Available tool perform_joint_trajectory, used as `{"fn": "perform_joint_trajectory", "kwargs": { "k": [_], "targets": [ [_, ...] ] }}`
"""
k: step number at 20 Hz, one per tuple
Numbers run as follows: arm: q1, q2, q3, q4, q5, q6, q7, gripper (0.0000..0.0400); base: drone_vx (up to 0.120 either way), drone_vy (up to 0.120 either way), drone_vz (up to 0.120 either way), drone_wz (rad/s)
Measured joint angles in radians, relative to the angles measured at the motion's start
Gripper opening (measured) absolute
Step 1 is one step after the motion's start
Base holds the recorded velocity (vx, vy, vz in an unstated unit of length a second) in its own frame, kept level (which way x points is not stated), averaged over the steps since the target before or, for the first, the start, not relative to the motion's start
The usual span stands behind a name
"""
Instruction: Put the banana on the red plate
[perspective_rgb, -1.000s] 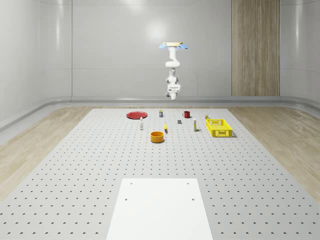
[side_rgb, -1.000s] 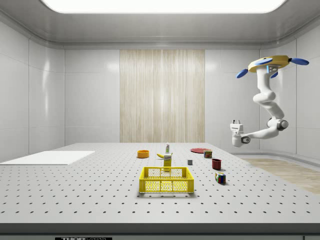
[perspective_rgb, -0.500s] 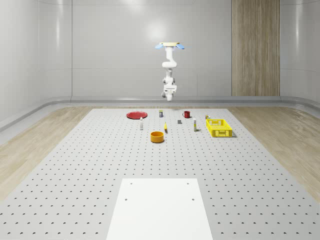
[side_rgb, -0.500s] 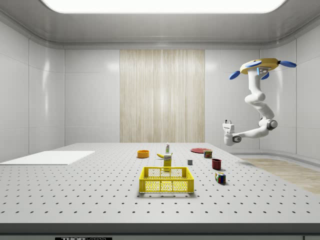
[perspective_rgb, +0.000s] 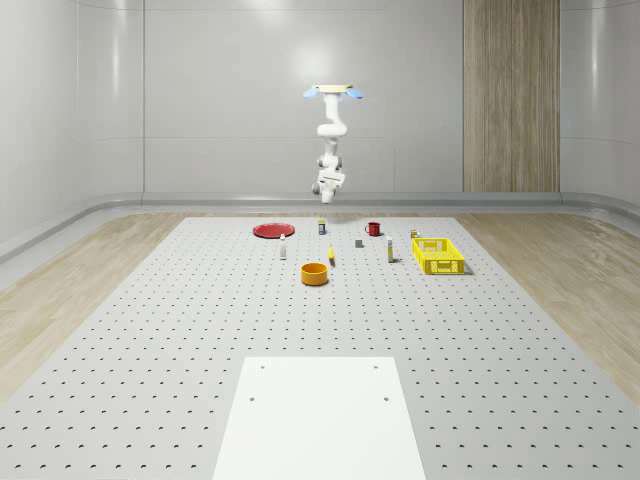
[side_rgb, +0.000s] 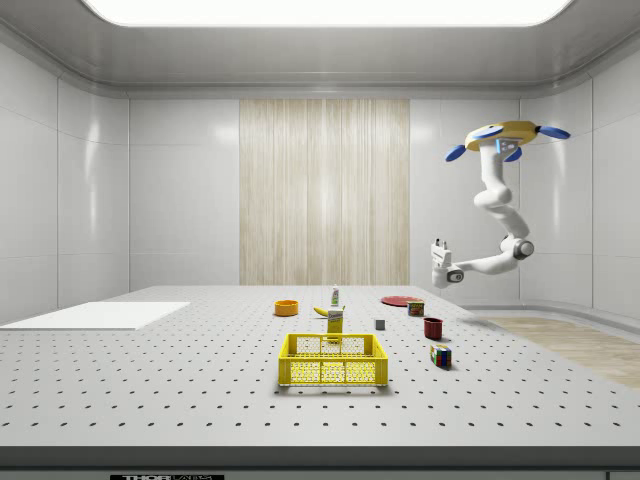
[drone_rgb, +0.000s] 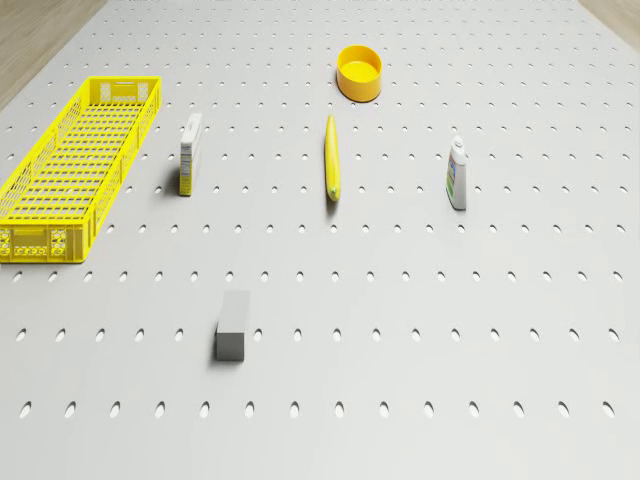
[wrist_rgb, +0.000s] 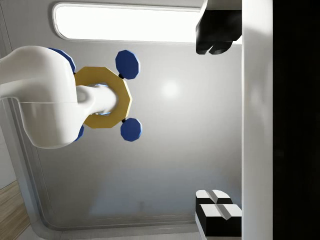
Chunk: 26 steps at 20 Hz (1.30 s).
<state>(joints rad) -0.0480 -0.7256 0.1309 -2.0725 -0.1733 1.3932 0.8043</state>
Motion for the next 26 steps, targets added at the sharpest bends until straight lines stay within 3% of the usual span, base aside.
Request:
{"fn": "perform_joint_trajectory", "kwargs": {
  "k": [3, 7, 10, 13, 16, 19, 23, 26],
  "targets": [
    [-0.025, -0.006, 0.08, -0.022, -0.114, 0.005, 0.016, 0.04, 0.12, -0.12, 0.0, 0.0],
    [-0.084, -0.025, 0.255, -0.102, -0.369, 0.018, 0.057, 0.04, 0.12, -0.01, 0.0, 0.0],
    [-0.156, -0.055, 0.436, -0.235, -0.655, 0.031, 0.118, 0.04, 0.12, 0.0, -0.08, 0.0],
    [-0.26, -0.098, 0.627, -0.427, -0.995, 0.031, 0.219, 0.04, 0.12, 0.0, -0.12, 0.0],
    [-0.403, -0.141, 0.788, -0.607, -1.314, -0.006, 0.351, 0.04, 0.12, 0.0, -0.12, 0.0],
    [-0.566, -0.18, 0.908, -0.723, -1.547, -0.075, 0.479, 0.04, 0.12, 0.0, -0.12, 0.0],
    [-0.749, -0.229, 1.009, -0.792, -1.715, -0.16, 0.604, 0.04, 0.12, 0.0, -0.12, 0.0],
    [-0.84, -0.26, 1.054, -0.811, -1.772, -0.2, 0.664, 0.04, 0.12, 0.0, -0.12, 0.0]
  ]
}}
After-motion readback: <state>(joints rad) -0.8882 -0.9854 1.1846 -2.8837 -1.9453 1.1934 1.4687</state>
